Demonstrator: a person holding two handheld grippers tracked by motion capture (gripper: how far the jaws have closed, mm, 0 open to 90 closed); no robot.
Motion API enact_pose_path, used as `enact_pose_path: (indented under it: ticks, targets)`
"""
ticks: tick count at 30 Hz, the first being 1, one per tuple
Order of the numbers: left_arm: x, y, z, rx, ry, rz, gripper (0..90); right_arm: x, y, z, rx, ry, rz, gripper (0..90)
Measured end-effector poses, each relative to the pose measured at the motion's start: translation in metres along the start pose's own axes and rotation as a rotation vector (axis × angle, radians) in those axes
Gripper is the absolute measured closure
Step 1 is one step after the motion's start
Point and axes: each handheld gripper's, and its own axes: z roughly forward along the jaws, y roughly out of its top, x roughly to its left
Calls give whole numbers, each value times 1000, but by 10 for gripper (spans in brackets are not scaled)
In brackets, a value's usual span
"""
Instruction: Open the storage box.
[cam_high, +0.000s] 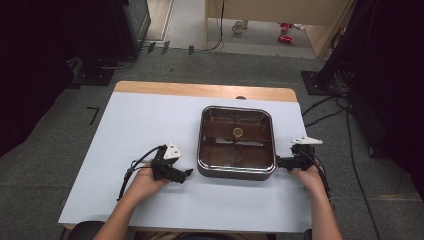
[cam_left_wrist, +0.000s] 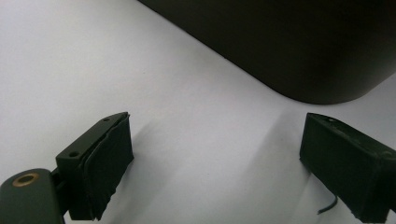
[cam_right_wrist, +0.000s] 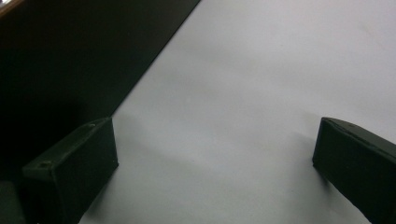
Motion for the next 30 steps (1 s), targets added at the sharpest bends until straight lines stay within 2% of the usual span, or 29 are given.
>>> enact_pose_path:
  ticks: [21, 23, 24, 27, 30]
  targets:
    - [0, 1, 0, 5, 2, -2, 92, 0, 0, 0, -1, -1, 0, 0]
    - [0, 2, 0, 15, 2, -2, 92, 0, 0, 0, -1, -1, -1, 0]
    - [-1, 5, 0, 41, 3, -4, 94, 0, 0, 0, -1, -1, -1, 0]
    - [-1, 9, 0, 67, 4, -3, 96, 0, 0, 0, -1, -1, -1, 0]
    - [-1, 10, 0, 77, 3, -5, 104, 0, 0, 0, -1, -1, -1, 0]
